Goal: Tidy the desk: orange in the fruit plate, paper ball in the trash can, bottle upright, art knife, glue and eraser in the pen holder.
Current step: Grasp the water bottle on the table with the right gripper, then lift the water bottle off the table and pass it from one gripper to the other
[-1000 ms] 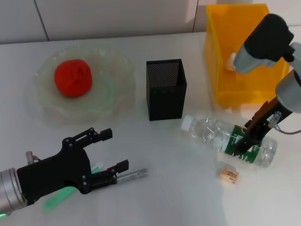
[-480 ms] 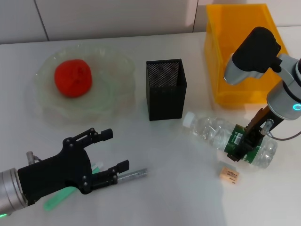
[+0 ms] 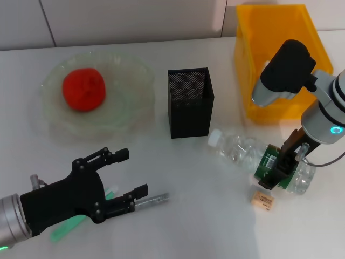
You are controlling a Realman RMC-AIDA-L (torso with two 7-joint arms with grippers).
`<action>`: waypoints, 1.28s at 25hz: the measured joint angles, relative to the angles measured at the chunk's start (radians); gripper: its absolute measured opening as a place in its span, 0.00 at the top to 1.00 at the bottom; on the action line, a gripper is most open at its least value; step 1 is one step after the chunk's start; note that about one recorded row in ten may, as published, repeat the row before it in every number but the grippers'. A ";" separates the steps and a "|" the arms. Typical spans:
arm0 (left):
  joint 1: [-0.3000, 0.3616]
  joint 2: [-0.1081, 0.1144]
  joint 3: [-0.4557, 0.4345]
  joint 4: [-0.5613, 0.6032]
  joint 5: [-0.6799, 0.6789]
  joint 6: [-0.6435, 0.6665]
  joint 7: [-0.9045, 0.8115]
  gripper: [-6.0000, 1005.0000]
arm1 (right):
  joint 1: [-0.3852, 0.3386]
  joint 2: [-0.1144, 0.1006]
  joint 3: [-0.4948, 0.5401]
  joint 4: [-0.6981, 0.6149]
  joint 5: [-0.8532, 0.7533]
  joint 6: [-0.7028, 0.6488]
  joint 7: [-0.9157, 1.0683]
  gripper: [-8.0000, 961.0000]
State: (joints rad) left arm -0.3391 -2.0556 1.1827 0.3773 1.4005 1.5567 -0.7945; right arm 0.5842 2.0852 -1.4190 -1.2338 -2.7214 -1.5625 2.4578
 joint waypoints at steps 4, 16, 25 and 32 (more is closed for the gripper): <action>0.002 0.000 0.000 0.000 0.000 0.000 0.001 0.19 | 0.006 -0.003 -0.019 0.018 0.001 0.003 0.000 0.15; 0.000 0.000 0.000 0.009 0.000 0.006 0.001 0.19 | -0.054 -0.006 0.020 -0.125 0.097 -0.048 -0.026 0.16; -0.004 -0.001 -0.004 0.009 -0.007 0.008 0.002 0.19 | -0.154 -0.005 0.090 -0.244 0.198 -0.056 -0.108 0.21; 0.005 -0.008 -0.083 0.006 -0.010 0.047 -0.002 0.19 | -0.263 -0.005 0.212 -0.306 0.419 -0.098 -0.244 0.21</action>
State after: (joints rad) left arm -0.3346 -2.0635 1.0999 0.3835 1.3902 1.6036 -0.7963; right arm 0.3210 2.0800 -1.2072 -1.5400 -2.3022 -1.6605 2.2136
